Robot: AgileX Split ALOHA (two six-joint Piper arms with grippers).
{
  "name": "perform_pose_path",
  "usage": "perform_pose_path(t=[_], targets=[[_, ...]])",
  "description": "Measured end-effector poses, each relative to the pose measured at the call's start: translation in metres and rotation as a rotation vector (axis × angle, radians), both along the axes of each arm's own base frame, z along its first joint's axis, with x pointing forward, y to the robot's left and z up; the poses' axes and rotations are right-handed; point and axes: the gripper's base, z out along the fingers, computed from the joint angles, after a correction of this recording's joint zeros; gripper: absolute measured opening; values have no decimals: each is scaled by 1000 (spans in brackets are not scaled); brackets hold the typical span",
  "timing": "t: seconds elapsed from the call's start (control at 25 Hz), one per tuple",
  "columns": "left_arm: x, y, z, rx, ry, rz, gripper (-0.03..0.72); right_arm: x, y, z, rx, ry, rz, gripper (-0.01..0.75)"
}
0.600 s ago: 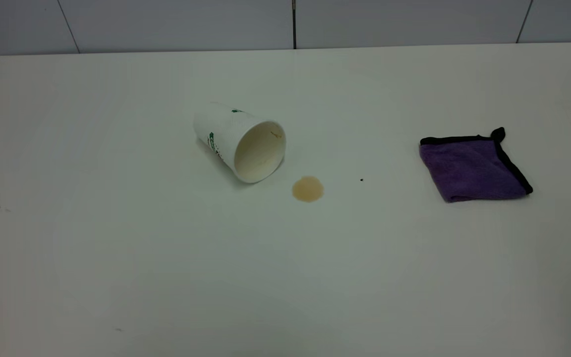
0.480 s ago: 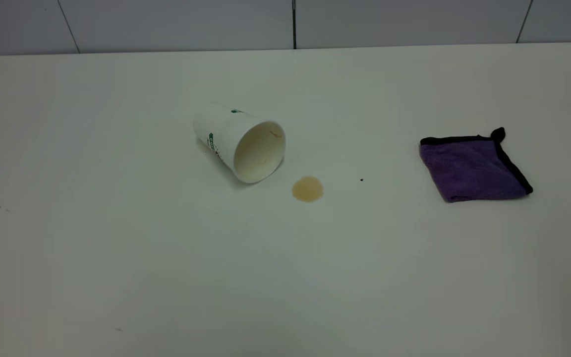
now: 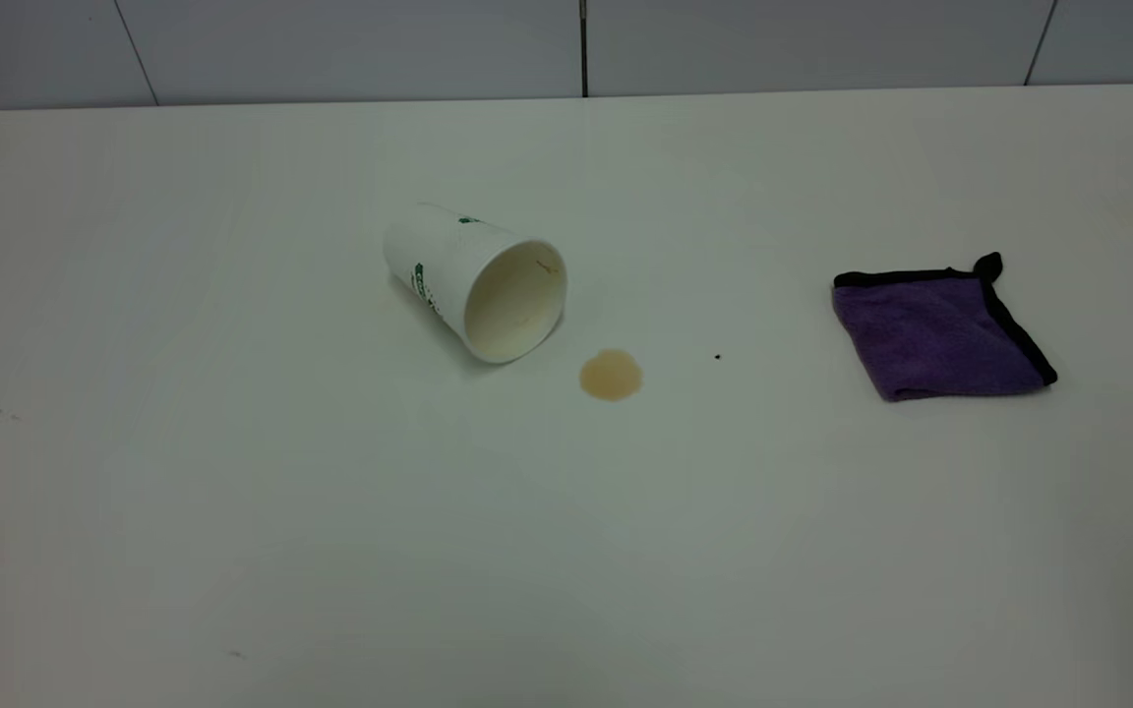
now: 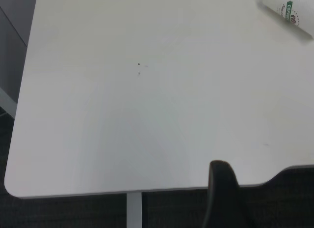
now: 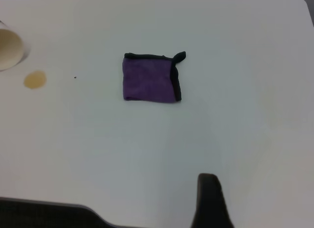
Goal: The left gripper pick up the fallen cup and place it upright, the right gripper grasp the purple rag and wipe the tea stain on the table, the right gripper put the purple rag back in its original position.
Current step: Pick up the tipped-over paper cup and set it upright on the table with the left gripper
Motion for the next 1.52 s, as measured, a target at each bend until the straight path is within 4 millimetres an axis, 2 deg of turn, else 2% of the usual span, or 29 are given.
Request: perform_pose_path(t=[0.8, 1.0, 1.16, 1.32, 1.52], targets=[[0, 1, 0, -16, -1, 30, 473, 0, 0, 0, 0, 0, 0, 550], [9, 2, 12, -38, 37, 61, 473, 0, 0, 0, 0, 0, 0, 550], [42, 1, 26, -31, 79, 54, 473, 0, 0, 0, 0, 0, 0, 550], [95, 0, 37, -13, 85, 31, 473, 0, 0, 0, 0, 0, 0, 550], [166, -1, 33, 2, 96, 7, 473, 0, 0, 0, 0, 0, 0, 550]])
